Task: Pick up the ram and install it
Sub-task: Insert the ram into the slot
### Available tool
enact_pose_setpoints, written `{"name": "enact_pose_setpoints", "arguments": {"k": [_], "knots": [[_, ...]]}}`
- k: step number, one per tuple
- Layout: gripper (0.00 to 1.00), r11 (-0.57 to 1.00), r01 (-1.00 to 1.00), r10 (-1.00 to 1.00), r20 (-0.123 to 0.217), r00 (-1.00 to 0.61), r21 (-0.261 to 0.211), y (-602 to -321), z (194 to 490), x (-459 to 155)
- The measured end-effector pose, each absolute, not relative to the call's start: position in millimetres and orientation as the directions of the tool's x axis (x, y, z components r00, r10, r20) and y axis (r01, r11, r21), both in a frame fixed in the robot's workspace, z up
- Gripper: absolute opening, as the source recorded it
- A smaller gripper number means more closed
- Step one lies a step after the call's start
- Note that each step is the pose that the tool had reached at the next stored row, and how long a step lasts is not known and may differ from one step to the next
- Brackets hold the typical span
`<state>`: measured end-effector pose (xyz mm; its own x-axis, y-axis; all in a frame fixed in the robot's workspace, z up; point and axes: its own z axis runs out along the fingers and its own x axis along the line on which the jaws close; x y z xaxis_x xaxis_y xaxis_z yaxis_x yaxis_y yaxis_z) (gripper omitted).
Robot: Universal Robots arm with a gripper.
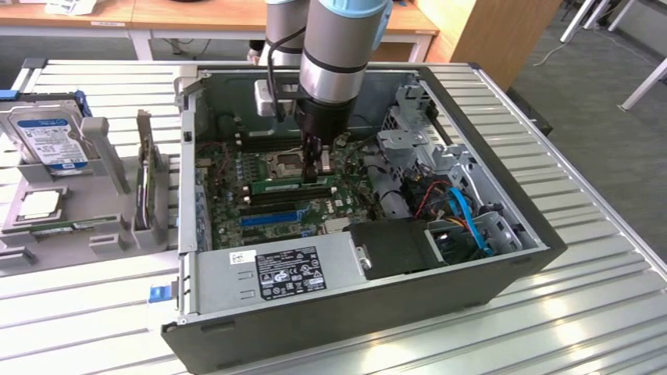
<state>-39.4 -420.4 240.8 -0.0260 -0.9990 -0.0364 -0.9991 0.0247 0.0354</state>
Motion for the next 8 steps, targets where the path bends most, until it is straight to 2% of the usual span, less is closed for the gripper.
{"name": "enact_pose_setpoints", "arguments": {"k": [8], "knots": [[0.12, 0.025, -0.999, -0.999, -0.037, -0.026, 0.032, -420.3, 240.6, -42.3]]}}
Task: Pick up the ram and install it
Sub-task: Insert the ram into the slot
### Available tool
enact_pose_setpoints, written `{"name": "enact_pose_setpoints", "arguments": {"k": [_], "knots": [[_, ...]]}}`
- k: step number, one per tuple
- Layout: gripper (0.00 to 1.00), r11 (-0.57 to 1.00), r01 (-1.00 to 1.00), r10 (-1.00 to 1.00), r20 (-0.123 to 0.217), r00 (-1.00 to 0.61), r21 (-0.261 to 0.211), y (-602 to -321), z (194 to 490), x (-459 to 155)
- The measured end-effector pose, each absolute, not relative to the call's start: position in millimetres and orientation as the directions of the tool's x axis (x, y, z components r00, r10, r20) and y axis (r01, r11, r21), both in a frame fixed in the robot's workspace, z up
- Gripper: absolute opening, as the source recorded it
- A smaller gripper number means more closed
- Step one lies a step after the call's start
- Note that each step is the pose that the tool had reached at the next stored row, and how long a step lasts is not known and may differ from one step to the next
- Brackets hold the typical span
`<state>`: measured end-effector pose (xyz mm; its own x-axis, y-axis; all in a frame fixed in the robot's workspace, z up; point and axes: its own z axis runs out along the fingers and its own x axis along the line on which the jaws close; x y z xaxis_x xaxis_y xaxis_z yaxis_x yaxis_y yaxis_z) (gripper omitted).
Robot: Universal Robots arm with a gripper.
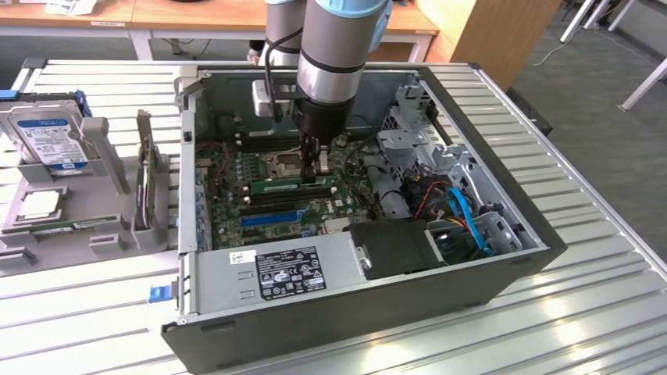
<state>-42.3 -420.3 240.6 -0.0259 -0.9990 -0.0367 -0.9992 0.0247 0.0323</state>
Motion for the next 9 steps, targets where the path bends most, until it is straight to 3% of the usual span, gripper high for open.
{"name": "enact_pose_setpoints", "arguments": {"k": [9], "knots": [[0.12, 0.015, -0.999, -0.999, -0.037, -0.017, 0.032, -420.3, 240.5, -42.3]]}}
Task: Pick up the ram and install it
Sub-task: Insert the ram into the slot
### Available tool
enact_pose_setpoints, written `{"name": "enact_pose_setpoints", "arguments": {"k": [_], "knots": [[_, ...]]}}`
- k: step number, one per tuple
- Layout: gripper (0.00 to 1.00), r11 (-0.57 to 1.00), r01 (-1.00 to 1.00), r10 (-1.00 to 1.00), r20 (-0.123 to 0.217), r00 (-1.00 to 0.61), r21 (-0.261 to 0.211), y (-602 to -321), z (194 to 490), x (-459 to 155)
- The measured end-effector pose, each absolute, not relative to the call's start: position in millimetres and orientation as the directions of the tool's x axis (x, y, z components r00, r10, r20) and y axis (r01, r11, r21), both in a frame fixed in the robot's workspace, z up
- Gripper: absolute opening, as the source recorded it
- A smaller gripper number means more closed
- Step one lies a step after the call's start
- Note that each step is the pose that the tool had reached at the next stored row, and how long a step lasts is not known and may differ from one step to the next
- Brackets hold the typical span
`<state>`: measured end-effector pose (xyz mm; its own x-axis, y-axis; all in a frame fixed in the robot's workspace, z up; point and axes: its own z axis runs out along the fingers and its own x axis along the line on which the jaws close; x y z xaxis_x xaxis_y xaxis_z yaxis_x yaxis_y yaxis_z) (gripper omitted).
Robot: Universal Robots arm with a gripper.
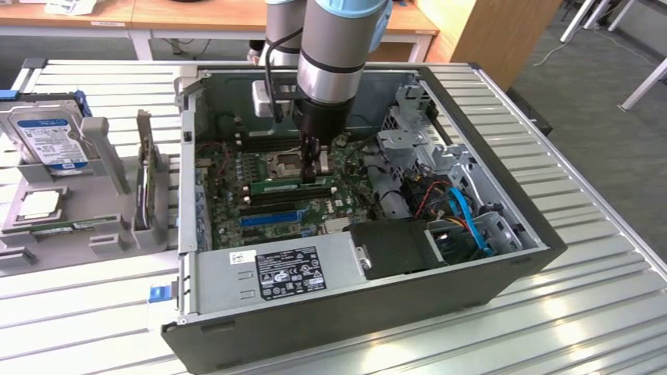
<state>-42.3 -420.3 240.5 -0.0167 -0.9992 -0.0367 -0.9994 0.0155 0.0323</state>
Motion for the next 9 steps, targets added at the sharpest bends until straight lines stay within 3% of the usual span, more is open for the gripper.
{"name": "enact_pose_setpoints", "arguments": {"k": [9], "knots": [[0.12, 0.016, -0.999, -0.999, -0.036, -0.017, 0.032, -420.4, 238.3, -42.4]]}}
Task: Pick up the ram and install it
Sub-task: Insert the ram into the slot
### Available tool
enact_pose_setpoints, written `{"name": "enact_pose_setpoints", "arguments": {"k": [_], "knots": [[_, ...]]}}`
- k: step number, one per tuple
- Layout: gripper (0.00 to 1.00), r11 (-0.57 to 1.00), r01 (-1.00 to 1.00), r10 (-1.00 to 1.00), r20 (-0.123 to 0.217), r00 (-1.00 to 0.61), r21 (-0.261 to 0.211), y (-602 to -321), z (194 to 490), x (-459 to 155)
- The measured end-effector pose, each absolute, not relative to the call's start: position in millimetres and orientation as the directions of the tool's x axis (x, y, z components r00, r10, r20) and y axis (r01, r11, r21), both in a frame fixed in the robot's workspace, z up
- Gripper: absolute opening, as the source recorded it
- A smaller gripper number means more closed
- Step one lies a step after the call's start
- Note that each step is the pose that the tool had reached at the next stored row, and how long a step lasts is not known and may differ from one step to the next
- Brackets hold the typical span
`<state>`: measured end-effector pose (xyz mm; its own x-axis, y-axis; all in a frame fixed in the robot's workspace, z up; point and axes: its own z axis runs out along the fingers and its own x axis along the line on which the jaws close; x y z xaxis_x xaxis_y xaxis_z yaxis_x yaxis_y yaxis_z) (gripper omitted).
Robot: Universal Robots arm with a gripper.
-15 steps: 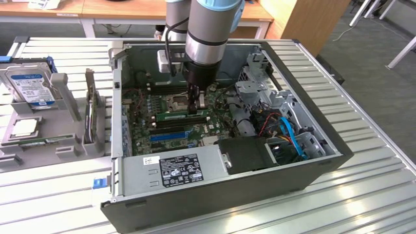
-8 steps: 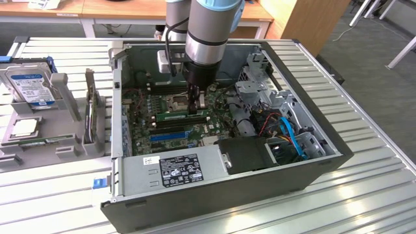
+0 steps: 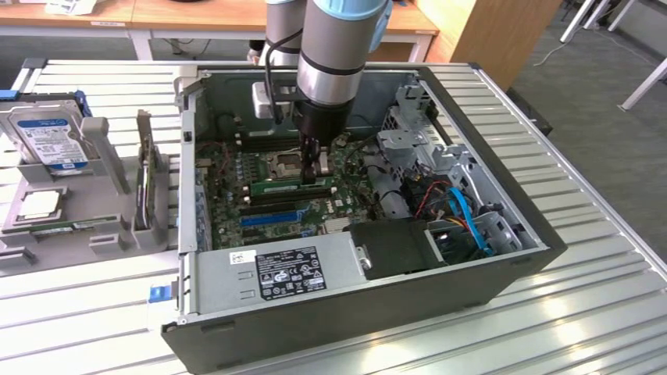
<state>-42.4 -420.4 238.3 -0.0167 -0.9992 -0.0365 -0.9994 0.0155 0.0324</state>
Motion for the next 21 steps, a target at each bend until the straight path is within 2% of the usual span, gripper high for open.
{"name": "enact_pose_setpoints", "arguments": {"k": [21], "knots": [[0.12, 0.015, -0.999, -0.999, -0.037, -0.017, 0.032, -421.7, 237.0, -42.4]]}}
